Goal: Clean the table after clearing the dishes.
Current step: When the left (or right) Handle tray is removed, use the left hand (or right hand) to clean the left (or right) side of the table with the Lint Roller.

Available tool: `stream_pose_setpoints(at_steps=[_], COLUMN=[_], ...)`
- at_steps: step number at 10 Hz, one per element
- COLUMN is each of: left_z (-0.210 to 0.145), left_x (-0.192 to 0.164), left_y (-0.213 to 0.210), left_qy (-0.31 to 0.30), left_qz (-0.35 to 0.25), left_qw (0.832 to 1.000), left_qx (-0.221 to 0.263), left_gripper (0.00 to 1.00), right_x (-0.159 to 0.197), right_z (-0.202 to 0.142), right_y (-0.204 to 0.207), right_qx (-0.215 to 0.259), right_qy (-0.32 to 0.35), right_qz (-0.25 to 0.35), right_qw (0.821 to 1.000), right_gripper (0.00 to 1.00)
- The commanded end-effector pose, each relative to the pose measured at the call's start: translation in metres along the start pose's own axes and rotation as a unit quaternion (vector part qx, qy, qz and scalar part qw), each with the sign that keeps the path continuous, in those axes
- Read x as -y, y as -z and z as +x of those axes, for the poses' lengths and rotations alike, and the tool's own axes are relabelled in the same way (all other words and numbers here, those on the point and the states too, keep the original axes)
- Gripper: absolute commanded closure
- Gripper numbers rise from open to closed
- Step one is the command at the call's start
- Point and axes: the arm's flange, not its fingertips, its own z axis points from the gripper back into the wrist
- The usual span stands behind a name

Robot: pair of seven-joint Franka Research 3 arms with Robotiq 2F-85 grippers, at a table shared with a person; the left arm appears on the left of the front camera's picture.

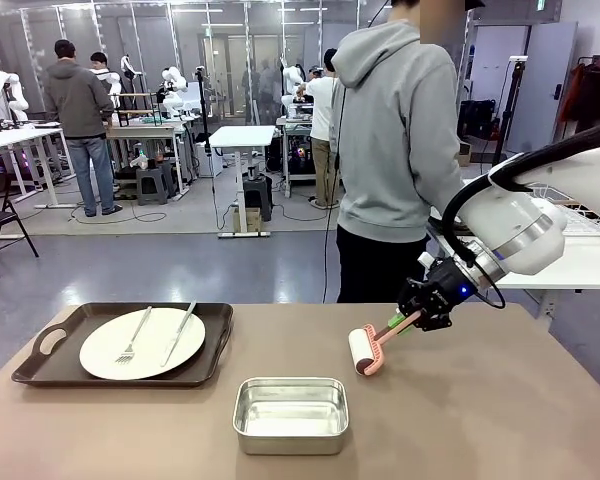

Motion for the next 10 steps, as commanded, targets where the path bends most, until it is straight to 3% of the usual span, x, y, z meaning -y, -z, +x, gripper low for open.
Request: stream_pose_setpoints(at_steps=[1,4,5,8,10], left_z=[-0.001,-0.001,-0.001,-0.001,-0.001], left_x=[0.001,0.001,0.001,0.001,0.001], left_y=[-0.002,-0.002,-0.002,-0.002,-0.002], left_qy=[0.004,0.004,0.004,0.004,0.004], left_qz=[-0.002,-0.002,-0.002,-0.002,-0.002], left_qw=[1.000,1.000,1.000,1.000,1.000], left_qx=[0.001,0.001,0.001,0.001,0.001], left_gripper=[0.00,0.00,0.00,0.00,0.00], right_x=[0.029,0.063,0.076,0.103,0.114], right_z=[-0.002,-0.012,-0.017,-0.023,-0.019], right_y=[0.006,-0.025,-0.040,-0.095,-0.125], right_qx=[0.016,0.052,0.078,0.070,0.073], right_qy=[0.009,0.029,0.024,0.046,0.075], right_qz=[-0.001,-0.007,-0.072,-0.104,-0.160], right_qw=[1.000,0.998,0.994,0.991,0.982], right_gripper=[0.80,0.80,0.80,0.80,0.80])
